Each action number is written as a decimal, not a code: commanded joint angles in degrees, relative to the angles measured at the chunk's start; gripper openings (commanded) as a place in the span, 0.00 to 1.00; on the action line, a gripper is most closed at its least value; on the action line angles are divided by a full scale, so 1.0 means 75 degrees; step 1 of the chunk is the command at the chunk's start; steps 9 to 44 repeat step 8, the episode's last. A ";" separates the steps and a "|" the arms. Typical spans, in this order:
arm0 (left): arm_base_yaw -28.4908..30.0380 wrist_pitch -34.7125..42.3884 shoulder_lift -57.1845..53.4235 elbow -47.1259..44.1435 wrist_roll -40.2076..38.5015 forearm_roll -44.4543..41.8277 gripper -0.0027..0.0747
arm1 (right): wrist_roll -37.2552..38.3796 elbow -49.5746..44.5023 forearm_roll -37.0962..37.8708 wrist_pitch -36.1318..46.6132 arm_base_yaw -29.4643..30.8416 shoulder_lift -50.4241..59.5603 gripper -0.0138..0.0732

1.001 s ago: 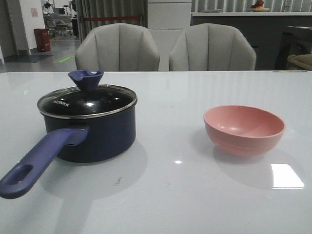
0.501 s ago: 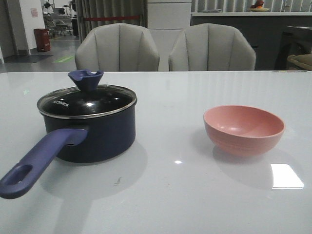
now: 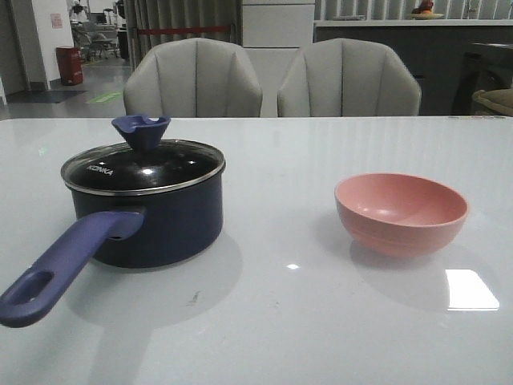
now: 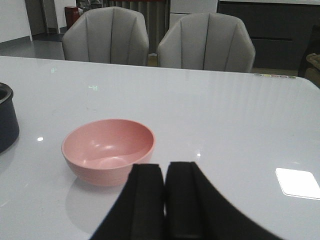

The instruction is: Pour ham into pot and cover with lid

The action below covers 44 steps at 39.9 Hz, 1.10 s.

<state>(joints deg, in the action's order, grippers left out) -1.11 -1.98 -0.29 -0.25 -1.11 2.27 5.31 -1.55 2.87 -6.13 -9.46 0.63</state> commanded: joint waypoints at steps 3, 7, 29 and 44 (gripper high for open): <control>0.0002 0.0610 -0.0053 -0.0165 -0.0010 0.0068 0.20 | -0.0008 0.0041 0.0085 0.0662 -0.0015 0.0146 0.34; 0.0002 0.0610 -0.0053 -0.0165 -0.0010 0.0068 0.20 | -0.0008 0.0041 0.0085 0.0662 -0.0015 0.0146 0.34; 0.0002 0.0610 -0.0053 -0.0165 -0.0010 0.0068 0.20 | -0.0008 0.0041 0.0085 0.0662 -0.0015 0.0146 0.34; 0.0002 0.0610 -0.0053 -0.0165 -0.0010 0.0068 0.20 | -0.0008 0.0041 0.0085 0.0662 -0.0015 0.0146 0.34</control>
